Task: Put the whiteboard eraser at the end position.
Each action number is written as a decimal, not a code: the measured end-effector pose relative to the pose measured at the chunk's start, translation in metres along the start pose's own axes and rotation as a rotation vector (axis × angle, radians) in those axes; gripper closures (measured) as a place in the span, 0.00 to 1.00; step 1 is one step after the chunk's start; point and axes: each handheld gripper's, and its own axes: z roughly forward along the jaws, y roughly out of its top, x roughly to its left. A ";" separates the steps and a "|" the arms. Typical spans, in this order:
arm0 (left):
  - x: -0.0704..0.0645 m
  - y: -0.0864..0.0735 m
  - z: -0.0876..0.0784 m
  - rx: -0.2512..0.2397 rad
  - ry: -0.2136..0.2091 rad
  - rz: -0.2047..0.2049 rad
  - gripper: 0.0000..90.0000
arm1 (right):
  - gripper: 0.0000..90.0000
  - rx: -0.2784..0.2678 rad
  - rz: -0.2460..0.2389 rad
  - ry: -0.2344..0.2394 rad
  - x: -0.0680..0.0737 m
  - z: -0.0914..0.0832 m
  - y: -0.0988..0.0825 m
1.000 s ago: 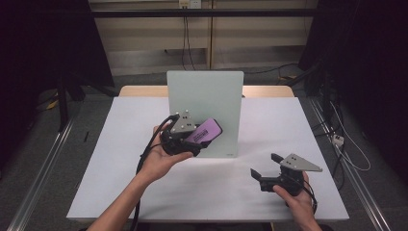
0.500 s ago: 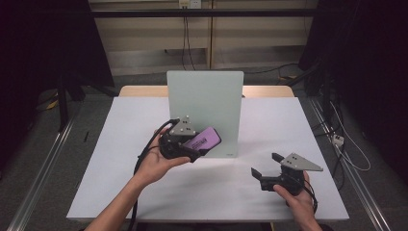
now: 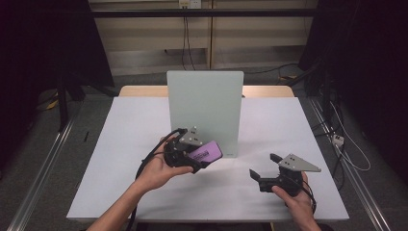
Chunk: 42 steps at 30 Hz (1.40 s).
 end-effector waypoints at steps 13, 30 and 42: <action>-0.001 -0.016 0.032 0.105 -0.043 0.023 0.45 | 0.05 -0.001 -0.008 0.009 0.000 0.001 0.000; -0.008 -0.020 0.059 0.188 -0.153 -0.003 0.45 | 0.05 0.001 -0.006 0.012 -0.001 0.001 0.000; -0.008 -0.022 0.067 0.186 -0.161 -0.021 0.45 | 0.05 0.001 -0.005 0.011 -0.001 0.001 0.000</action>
